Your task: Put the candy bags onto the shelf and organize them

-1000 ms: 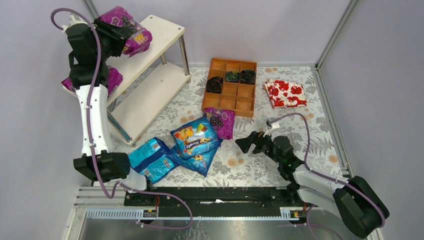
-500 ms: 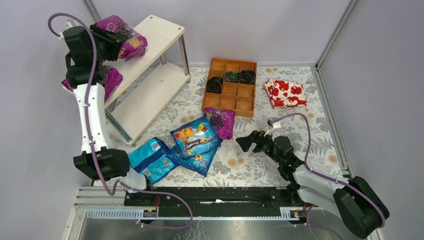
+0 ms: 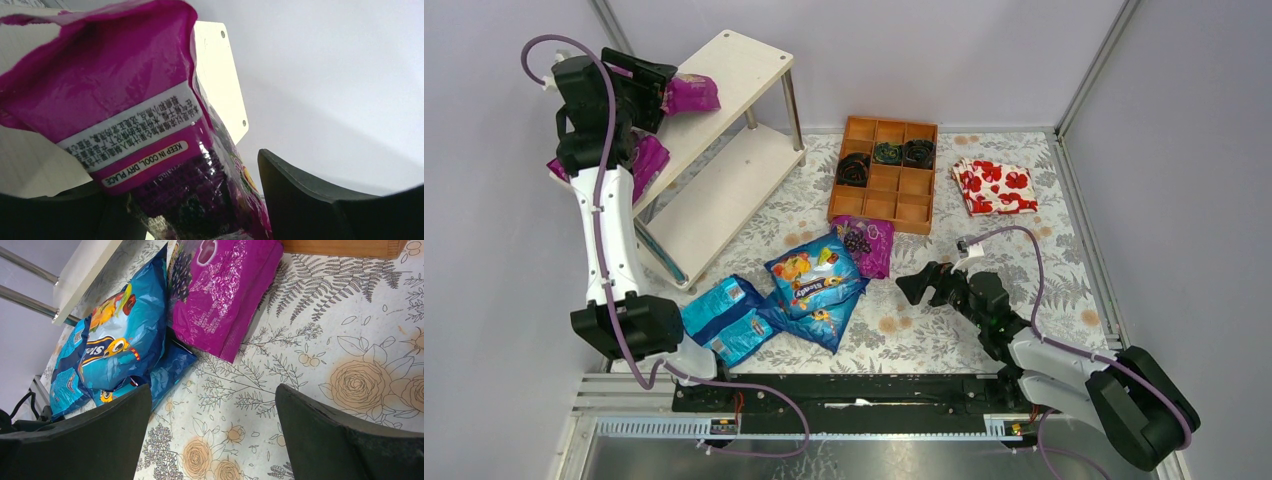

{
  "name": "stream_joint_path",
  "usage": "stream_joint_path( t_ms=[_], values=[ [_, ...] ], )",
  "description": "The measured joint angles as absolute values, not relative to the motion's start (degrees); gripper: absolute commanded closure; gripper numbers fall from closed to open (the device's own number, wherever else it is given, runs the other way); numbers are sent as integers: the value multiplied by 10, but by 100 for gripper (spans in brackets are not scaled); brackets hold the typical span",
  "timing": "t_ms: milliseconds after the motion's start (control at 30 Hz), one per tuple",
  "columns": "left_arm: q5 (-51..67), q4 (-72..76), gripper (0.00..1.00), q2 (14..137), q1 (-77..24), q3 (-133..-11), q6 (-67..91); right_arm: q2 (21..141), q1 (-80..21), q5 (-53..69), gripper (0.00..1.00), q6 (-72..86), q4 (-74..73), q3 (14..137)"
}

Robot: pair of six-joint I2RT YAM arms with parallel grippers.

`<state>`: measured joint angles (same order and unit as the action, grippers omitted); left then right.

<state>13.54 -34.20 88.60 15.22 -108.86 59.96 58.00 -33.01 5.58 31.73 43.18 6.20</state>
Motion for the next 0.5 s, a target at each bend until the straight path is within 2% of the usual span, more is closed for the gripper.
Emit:
stream_joint_path(
  t_ms=[500],
  values=[
    [88, -358, 19, 882, 152, -1131, 577, 583, -330, 56, 0, 317, 432, 62]
  ],
)
